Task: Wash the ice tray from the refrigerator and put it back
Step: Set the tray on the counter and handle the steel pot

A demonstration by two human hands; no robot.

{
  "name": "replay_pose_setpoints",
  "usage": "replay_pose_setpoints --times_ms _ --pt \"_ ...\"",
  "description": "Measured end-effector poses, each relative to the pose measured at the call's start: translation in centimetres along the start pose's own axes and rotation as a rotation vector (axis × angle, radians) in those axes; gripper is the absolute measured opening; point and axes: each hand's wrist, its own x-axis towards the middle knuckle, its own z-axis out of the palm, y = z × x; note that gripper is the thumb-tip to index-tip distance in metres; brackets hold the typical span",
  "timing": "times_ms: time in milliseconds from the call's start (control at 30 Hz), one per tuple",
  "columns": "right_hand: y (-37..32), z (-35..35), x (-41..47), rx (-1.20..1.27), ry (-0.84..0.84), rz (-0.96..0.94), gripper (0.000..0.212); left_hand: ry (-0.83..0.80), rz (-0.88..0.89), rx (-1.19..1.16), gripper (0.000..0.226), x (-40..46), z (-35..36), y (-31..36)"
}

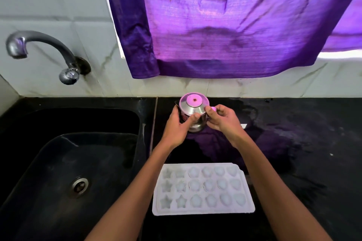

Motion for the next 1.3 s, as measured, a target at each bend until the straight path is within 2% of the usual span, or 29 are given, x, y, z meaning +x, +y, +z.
replay_pose_setpoints --times_ms 100,333,433,500,567,667,867,1300 --pt "-0.6 -2.1 -2.2 -0.038 0.067 -0.054 0.036 -0.037 0.018 0.003 0.051 -1.8 1.7 1.5" --pt "-0.2 -7.6 -8.4 -0.097 0.202 -0.044 0.029 -0.224 -0.049 0.003 0.047 -6.5 6.5 1.7" --pt "0.2 -9.8 -10.6 -0.132 0.257 -0.031 0.033 -0.276 -0.059 -0.041 0.056 -8.1 8.7 1.2" --pt "0.5 -11.0 -11.7 -0.161 0.282 -0.010 0.025 -0.291 -0.072 -0.088 0.061 -9.2 10.3 0.7" --pt "0.8 -11.9 -12.7 -0.185 0.299 0.011 0.021 -0.302 -0.108 -0.151 0.057 -10.4 11.8 0.5" --pt "1.1 -13.0 -13.9 -0.223 0.316 0.032 0.019 -0.329 -0.204 -0.224 0.048 -12.0 13.8 0.4" --pt "1.5 -14.4 -15.0 -0.337 0.335 0.058 0.019 -0.353 -0.366 -0.315 0.057 -13.8 16.4 0.1" --pt "1.1 -14.2 -14.6 -0.536 0.321 0.081 0.022 -0.350 -0.423 -0.380 0.047 -14.2 16.6 -0.5"
